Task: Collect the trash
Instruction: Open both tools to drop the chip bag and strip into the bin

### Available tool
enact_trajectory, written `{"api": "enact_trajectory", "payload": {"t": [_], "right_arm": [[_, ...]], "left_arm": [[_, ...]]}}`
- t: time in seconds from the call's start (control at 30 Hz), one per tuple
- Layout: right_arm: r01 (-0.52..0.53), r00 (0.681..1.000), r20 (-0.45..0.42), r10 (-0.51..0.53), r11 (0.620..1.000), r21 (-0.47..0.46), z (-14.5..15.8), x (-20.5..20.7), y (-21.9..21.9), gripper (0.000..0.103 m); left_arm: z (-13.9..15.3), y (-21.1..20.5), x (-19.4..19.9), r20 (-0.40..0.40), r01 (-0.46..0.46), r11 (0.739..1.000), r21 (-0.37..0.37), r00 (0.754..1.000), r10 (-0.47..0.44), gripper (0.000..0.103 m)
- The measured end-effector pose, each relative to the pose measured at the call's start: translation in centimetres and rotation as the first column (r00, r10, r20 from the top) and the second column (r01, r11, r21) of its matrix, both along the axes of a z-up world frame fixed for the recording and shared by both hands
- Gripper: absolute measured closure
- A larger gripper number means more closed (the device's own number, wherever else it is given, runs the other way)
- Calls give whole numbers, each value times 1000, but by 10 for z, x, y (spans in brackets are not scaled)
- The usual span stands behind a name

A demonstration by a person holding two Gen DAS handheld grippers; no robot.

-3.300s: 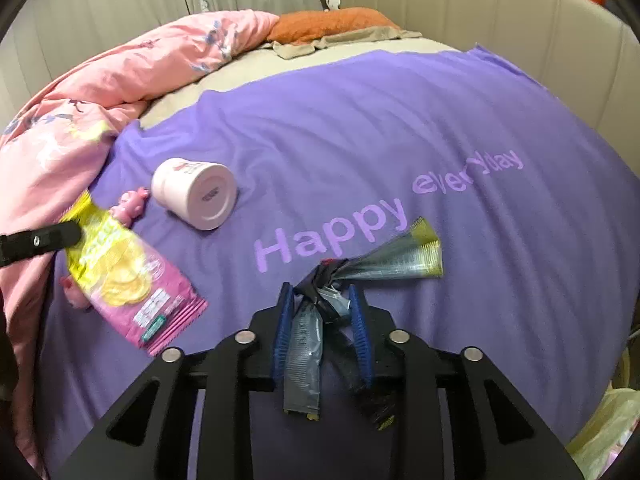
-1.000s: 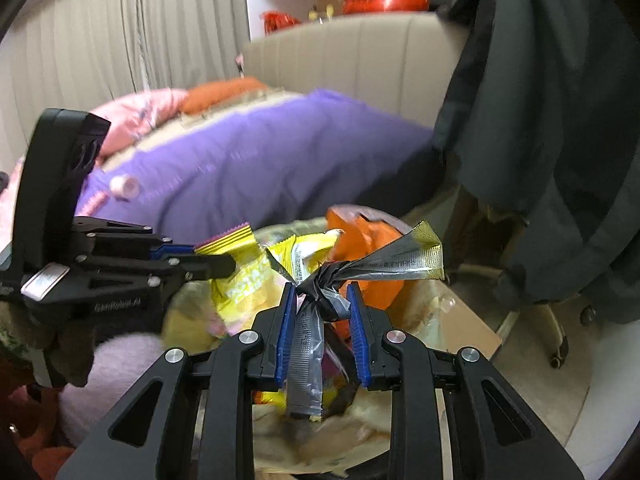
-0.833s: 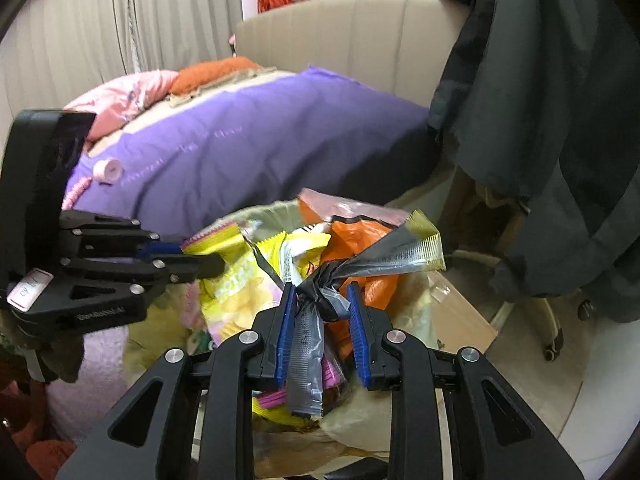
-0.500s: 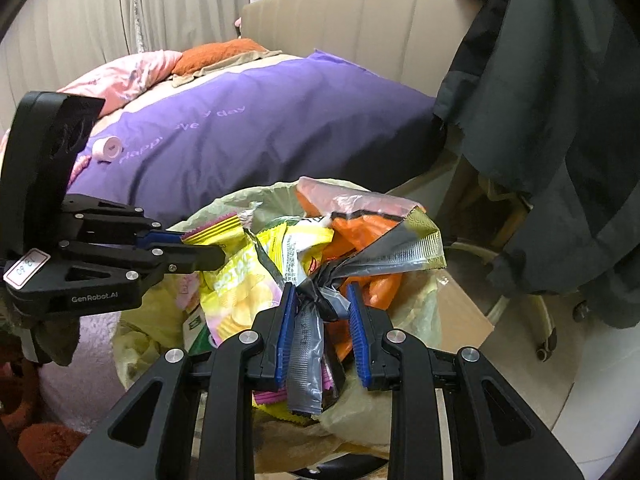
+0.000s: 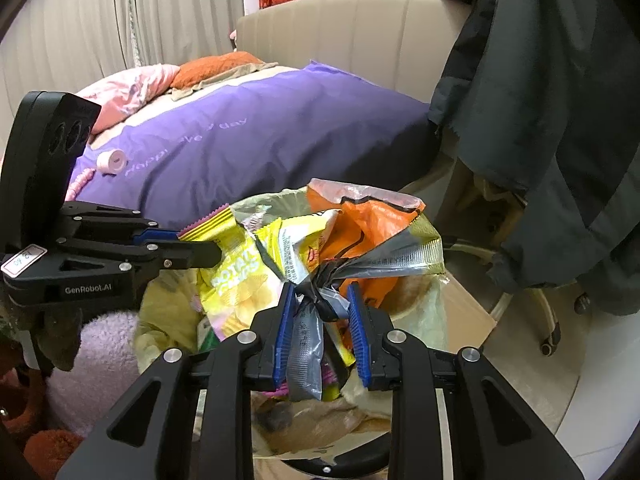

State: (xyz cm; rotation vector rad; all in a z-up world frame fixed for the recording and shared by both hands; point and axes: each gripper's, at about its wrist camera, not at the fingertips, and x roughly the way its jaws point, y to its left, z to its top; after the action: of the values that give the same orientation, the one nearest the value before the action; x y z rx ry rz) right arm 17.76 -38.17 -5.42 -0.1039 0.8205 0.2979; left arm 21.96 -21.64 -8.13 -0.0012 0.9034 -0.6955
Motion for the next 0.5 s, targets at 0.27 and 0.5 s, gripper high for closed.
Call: {"api": "enact_trajectory", "payload": {"t": [0.27, 0.5], "right_arm": [[20, 999, 27, -21, 999, 38, 11, -11, 0, 56], [82, 992, 89, -88, 994, 73, 30, -35, 5, 49]], "left_arm": [[22, 21, -15, 32, -67, 997, -39, 997, 68, 62], [48, 53, -43, 77, -203, 978, -38, 976, 206, 43]]}}
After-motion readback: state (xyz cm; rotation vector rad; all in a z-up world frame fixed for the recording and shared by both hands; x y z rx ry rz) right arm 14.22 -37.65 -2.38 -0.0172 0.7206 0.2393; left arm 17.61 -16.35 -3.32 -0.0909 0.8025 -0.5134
